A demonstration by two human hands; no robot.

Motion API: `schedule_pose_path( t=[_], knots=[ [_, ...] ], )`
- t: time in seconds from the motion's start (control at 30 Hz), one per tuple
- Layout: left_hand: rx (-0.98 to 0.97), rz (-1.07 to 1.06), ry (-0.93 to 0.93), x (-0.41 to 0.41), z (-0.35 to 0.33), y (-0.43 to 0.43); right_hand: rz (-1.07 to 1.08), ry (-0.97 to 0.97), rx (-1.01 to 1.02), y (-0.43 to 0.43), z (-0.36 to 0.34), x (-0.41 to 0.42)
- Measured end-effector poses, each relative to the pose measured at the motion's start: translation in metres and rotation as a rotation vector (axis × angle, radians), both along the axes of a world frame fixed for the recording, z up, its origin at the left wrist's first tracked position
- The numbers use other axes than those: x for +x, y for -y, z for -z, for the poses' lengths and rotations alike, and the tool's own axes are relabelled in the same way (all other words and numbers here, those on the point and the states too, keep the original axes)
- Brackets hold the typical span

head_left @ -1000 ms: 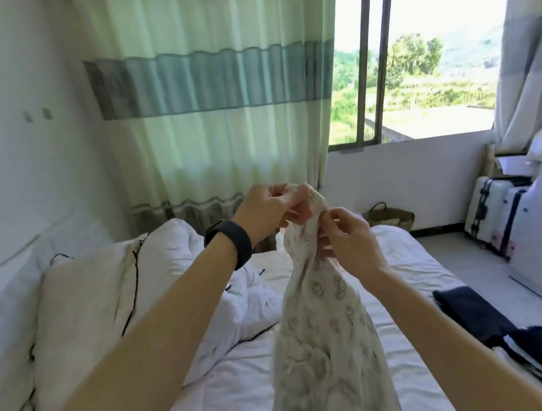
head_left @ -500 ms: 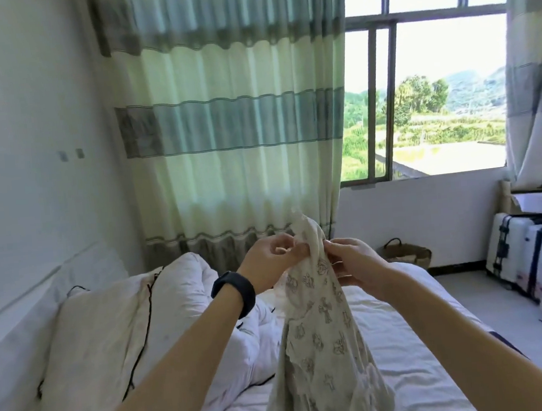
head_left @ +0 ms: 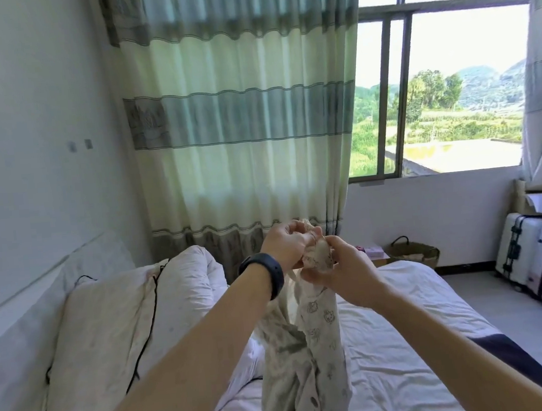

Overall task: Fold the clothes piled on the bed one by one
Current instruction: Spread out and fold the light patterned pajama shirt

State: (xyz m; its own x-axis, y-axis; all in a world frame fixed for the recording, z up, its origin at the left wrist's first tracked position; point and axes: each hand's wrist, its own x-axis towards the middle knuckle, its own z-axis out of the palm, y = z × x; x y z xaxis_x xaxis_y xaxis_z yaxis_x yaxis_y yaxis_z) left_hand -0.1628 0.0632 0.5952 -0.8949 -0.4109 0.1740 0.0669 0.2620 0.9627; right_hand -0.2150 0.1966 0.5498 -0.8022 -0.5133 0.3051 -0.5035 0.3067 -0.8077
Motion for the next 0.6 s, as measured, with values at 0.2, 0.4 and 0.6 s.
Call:
schedule_pose_path(
  t=[0.2, 0.4, 0.6],
  knots=[
    [-0.028, 0.064, -0.062, 0.005, 0.016, 0.022, 0.039, 0.003, 0.016, 0.006, 0.001, -0.011],
    [0.005, -0.246, -0.013, 0.022, 0.119, 0.044, -0.026, 0.464, -0.222, 0.001, 0.005, -0.014],
    [-0.24, -0.111, 0.388, 0.026, 0.179, 0.061, -0.056, 0.699, -0.305, -0.005, 0.017, -0.024]
  ],
)
